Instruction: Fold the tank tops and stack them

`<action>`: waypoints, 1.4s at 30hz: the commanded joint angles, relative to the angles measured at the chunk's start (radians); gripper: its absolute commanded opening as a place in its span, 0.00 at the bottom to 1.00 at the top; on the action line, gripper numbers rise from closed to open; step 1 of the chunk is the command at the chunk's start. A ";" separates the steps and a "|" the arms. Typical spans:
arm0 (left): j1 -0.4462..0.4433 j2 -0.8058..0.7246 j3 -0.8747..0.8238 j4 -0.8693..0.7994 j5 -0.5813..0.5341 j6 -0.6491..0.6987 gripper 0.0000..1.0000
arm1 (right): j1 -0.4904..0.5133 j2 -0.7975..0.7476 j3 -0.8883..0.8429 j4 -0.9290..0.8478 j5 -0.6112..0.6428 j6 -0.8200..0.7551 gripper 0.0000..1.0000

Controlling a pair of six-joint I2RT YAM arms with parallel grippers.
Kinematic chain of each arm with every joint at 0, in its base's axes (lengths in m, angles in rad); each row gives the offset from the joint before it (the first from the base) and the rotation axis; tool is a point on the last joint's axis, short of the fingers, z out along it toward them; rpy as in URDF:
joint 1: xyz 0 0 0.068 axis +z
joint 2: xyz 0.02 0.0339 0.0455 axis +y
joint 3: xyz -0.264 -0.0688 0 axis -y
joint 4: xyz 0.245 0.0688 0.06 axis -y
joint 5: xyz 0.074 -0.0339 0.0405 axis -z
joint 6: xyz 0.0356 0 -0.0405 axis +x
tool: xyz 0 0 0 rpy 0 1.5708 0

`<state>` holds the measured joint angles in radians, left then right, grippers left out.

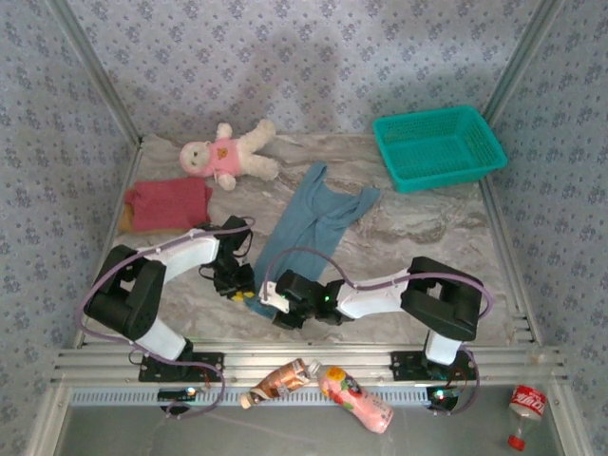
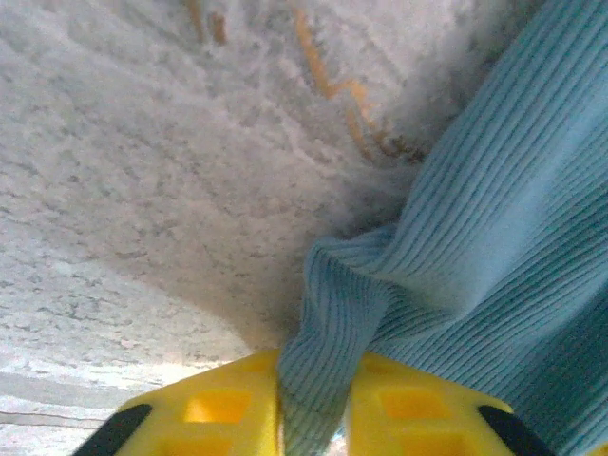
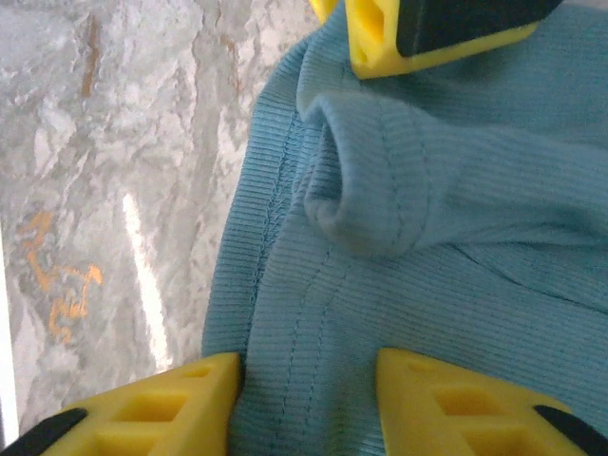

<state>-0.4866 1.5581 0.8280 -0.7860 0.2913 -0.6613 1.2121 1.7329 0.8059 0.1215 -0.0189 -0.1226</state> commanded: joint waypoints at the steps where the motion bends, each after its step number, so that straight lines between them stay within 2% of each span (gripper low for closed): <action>1: -0.005 0.009 0.043 -0.057 -0.010 0.027 0.14 | 0.030 0.053 0.009 -0.057 0.077 -0.062 0.35; 3: -0.003 -0.004 0.055 -0.100 -0.038 0.035 0.05 | 0.036 0.030 0.009 -0.063 0.079 -0.064 0.23; 7: -0.004 -0.042 0.074 -0.174 -0.060 0.041 0.01 | 0.024 -0.029 0.014 -0.068 0.018 -0.021 0.10; 11: -0.003 -0.106 0.135 -0.290 -0.094 0.045 0.00 | -0.002 -0.094 0.036 -0.087 -0.141 0.058 0.07; 17: -0.003 -0.085 0.302 -0.366 -0.084 0.072 0.00 | -0.142 -0.192 0.031 -0.062 -0.324 0.244 0.06; 24: 0.003 0.131 0.602 -0.343 -0.085 0.160 0.00 | -0.370 -0.224 0.051 -0.091 -0.488 0.309 0.06; 31: 0.014 0.404 0.895 -0.330 -0.076 0.231 0.01 | -0.567 -0.167 0.100 -0.228 -0.591 0.213 0.07; 35: 0.023 0.530 1.021 -0.318 -0.064 0.236 0.02 | -0.647 -0.113 0.130 -0.206 -0.602 0.199 0.07; 42: 0.043 0.721 1.237 -0.354 -0.056 0.256 0.04 | -0.725 0.037 0.229 -0.227 -0.616 0.143 0.08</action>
<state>-0.4595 2.2452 1.9965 -1.1065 0.2405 -0.4328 0.5083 1.7275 0.9970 -0.0647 -0.5972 0.0620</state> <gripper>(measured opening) 0.044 0.087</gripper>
